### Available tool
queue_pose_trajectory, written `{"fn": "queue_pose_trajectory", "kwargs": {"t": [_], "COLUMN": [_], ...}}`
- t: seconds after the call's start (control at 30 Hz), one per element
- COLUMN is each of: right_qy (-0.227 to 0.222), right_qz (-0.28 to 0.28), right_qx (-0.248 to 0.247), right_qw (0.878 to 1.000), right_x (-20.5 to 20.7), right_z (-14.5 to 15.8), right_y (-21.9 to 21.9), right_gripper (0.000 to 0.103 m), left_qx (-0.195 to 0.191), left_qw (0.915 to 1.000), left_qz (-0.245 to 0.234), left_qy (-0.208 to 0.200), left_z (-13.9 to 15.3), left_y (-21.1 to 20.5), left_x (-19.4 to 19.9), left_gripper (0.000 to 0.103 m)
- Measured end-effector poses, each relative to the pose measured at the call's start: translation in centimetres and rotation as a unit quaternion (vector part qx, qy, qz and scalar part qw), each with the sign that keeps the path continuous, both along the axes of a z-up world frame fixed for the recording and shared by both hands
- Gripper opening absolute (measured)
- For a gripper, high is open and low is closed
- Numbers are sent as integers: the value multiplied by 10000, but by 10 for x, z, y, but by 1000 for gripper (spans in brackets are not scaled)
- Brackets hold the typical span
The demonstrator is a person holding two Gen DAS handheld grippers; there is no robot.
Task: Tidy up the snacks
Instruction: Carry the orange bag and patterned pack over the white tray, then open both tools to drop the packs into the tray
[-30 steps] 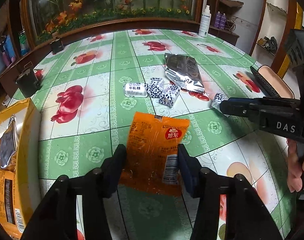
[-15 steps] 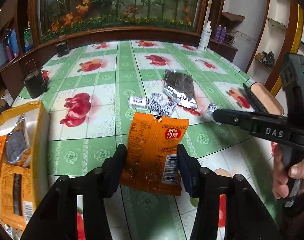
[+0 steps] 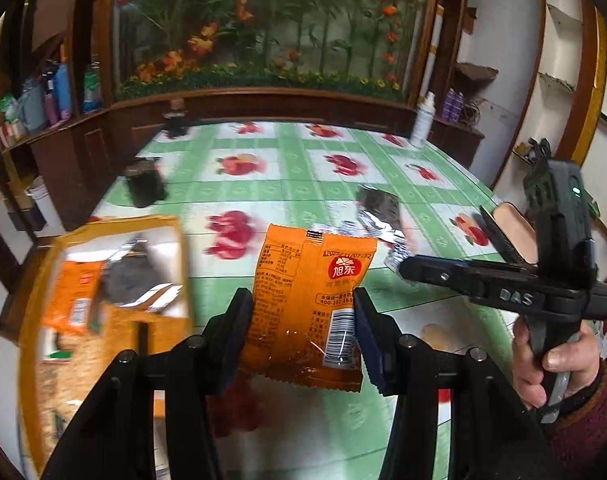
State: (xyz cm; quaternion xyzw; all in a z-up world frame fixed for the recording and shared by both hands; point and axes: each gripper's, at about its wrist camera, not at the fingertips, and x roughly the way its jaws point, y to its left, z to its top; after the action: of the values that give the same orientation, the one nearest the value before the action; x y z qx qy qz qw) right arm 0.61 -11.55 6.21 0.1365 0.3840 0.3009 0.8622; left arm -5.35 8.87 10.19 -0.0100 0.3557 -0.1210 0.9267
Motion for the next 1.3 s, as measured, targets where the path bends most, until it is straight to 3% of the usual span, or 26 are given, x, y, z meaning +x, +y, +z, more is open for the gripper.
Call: {"fn": "queue_pose_trajectory", "kwargs": {"t": [0.23, 0.5, 0.77, 1.0, 1.3], "right_qy": [-196, -564, -775, -750, -519], "right_qz": [782, 1679, 2052, 2156, 2232], "right_qx": [28, -425, -929, -1230, -1093], "right_qw": [9967, 9833, 9712, 9658, 9672], "right_x": [-36, -81, -101, -102, -103], "right_z": [8, 10, -1, -14, -13], "right_y": [72, 158, 211, 229, 224], "right_gripper": [26, 26, 26, 26, 27], "left_qx": [9, -24, 59, 44, -128], "left_qw": [9973, 9894, 9873, 9870, 9865], "left_qz": [736, 1446, 1564, 1569, 1578], "left_qy": [-13, 155, 290, 355, 414], "left_z": [2, -16, -37, -47, -47], "left_y": [77, 153, 171, 176, 182], "left_x": [-23, -50, -65, -64, -63], "left_gripper": [50, 50, 50, 50, 60]}}
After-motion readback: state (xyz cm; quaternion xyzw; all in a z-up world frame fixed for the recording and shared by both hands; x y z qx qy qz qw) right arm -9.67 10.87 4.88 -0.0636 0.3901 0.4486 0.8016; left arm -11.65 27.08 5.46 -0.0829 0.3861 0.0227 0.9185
